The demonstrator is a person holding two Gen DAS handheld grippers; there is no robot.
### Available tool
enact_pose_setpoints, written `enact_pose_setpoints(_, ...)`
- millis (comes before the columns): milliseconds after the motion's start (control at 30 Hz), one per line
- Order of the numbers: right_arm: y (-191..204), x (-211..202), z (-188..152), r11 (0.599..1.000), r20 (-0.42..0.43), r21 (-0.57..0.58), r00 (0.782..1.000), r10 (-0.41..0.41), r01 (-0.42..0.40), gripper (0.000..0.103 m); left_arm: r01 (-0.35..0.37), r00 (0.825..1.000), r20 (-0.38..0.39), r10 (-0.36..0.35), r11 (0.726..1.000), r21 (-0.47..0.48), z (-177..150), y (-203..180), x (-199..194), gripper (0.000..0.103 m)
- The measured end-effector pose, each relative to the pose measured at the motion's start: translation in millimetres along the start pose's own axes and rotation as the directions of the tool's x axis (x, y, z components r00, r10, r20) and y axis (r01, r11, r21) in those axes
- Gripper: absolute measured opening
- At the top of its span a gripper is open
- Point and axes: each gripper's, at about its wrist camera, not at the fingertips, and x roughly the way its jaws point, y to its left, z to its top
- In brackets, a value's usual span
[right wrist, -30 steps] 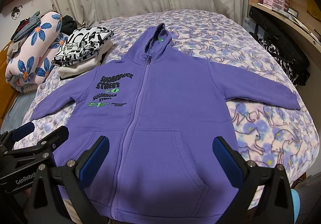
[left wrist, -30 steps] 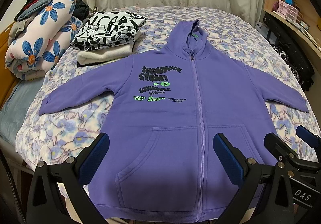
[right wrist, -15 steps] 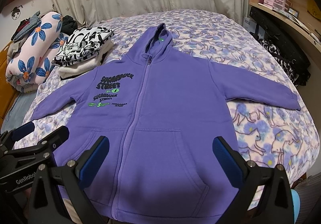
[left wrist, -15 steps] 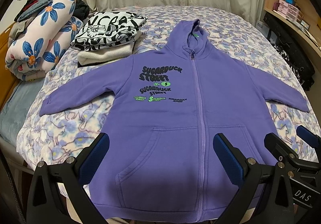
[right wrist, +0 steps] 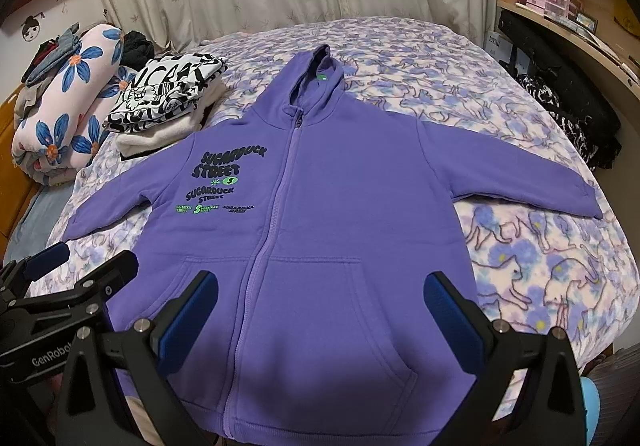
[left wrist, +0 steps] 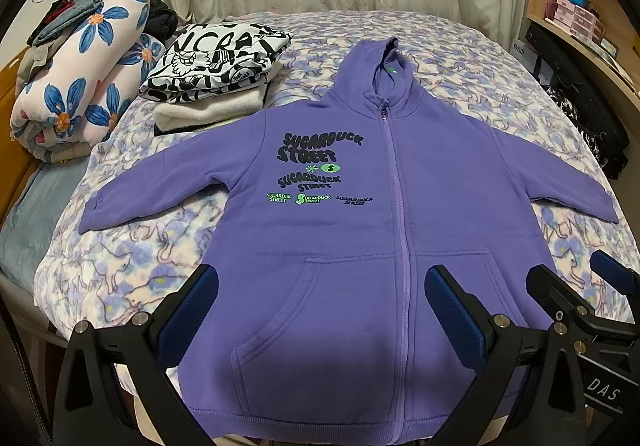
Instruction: Fold large clothes
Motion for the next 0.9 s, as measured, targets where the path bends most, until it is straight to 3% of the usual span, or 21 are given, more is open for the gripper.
enact_pose_setpoints(433,-1.4,3.2,4.4,1.000,0.012,0.011,1.000,0.017,-0.017,0.103,0.016,1.000,-0.002,-0.016,1.000,0.011,8.6,-6.2,1.8,0.102)
enact_pose_setpoints(733,-19.2,1.6,30.0,1.000,0.091,0.020,0.996,0.019,-0.021,0.103,0.055,0.995,0.083,-0.056,0.998,0.021,43.0,-26.1,4.7,0.102)
enact_pose_setpoints(900,-37.4,-3.1,50.9,0.999,0.135,0.033,0.991,0.009,-0.013,0.103,0.111,0.984,0.136,-0.111,0.994,0.013,68.0,-38.9,2.9,0.102)
